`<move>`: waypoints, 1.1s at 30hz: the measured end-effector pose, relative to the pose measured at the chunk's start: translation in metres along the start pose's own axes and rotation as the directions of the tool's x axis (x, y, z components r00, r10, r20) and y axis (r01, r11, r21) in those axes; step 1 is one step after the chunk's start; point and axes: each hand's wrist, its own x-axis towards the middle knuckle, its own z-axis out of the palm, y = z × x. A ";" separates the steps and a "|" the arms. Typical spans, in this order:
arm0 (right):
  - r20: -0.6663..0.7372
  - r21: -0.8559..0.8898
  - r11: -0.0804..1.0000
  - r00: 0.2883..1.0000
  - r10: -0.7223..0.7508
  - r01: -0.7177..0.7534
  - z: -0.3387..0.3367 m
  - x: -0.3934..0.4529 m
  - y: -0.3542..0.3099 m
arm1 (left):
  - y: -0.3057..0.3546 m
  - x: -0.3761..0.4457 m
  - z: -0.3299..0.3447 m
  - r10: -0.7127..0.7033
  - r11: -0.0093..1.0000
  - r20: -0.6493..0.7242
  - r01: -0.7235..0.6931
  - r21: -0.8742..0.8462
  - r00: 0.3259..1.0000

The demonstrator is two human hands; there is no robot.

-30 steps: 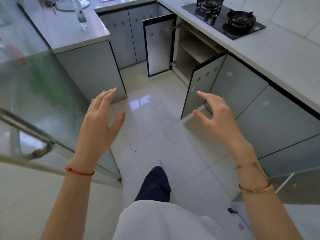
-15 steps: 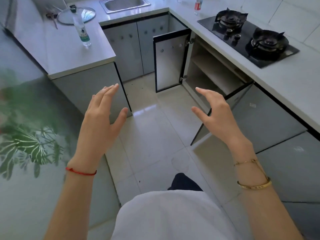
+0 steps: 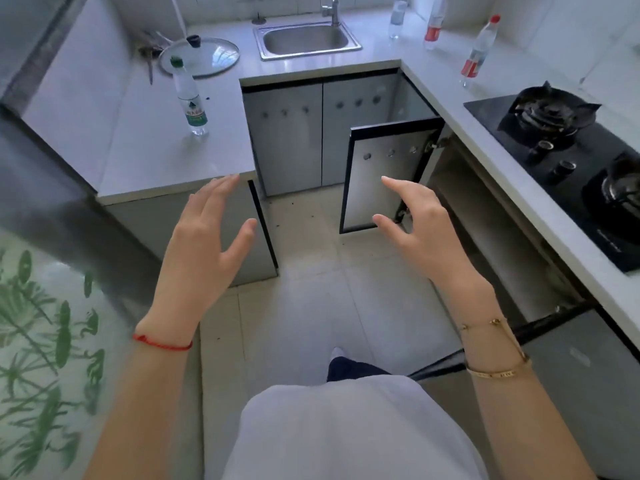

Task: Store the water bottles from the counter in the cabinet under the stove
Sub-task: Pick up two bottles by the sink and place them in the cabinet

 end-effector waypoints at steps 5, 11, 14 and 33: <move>0.063 0.032 0.997 0.995 -0.074 0.072 0.000 0.116 0.026 | -0.004 0.086 0.020 -0.072 0.997 -0.065 0.074 0.025 0.995; 0.143 0.070 0.988 0.979 -0.147 0.138 0.028 0.225 0.053 | -0.036 0.160 0.045 -0.179 0.981 -0.102 0.185 0.055 0.979; 0.179 0.065 0.985 0.970 -0.168 0.158 0.052 0.278 0.065 | -0.060 0.197 0.061 -0.217 0.972 -0.112 0.225 0.067 0.970; 0.325 0.215 0.924 0.869 -0.374 0.317 0.176 0.597 0.047 | -0.195 0.438 0.090 -0.431 0.863 -0.310 0.487 0.134 0.848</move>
